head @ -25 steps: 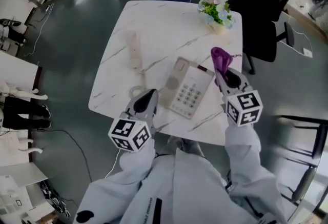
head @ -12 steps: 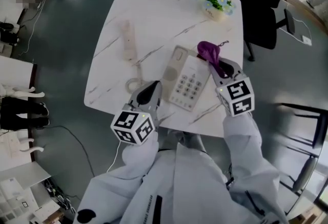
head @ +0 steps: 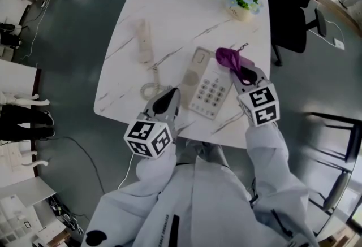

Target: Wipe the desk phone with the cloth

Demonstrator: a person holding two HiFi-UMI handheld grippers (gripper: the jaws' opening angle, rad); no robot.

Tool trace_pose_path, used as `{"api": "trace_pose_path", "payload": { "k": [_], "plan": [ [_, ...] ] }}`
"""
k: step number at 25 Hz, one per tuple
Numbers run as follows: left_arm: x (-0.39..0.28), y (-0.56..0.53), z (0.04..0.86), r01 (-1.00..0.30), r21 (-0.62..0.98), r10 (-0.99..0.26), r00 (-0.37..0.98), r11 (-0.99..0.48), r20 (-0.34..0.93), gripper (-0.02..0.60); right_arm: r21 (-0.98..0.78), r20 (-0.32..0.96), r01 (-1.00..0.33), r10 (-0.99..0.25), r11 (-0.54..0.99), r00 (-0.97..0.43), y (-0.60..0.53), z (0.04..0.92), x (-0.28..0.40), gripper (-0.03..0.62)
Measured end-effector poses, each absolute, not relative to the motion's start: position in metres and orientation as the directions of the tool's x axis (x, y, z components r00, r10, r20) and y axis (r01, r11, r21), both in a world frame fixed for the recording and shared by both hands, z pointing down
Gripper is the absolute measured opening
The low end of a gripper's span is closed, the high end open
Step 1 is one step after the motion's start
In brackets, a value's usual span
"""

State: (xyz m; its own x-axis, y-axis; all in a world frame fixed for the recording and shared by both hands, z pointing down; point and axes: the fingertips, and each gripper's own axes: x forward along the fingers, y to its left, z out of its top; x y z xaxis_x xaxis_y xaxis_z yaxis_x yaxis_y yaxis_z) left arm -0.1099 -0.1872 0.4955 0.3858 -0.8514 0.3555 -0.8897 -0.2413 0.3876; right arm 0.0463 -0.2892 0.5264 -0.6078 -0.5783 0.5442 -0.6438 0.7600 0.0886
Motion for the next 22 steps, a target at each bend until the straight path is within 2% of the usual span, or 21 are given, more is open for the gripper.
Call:
{"api": "trace_pose_path", "payload": {
  "k": [22],
  "plan": [
    [-0.103,-0.175,0.502,-0.841,0.420,-0.799,0.494,-0.341,0.343,-0.003,0.079,0.567,-0.691,-0.602,0.719,-0.562,-0.262,0.534,0.039,0.041]
  ]
}}
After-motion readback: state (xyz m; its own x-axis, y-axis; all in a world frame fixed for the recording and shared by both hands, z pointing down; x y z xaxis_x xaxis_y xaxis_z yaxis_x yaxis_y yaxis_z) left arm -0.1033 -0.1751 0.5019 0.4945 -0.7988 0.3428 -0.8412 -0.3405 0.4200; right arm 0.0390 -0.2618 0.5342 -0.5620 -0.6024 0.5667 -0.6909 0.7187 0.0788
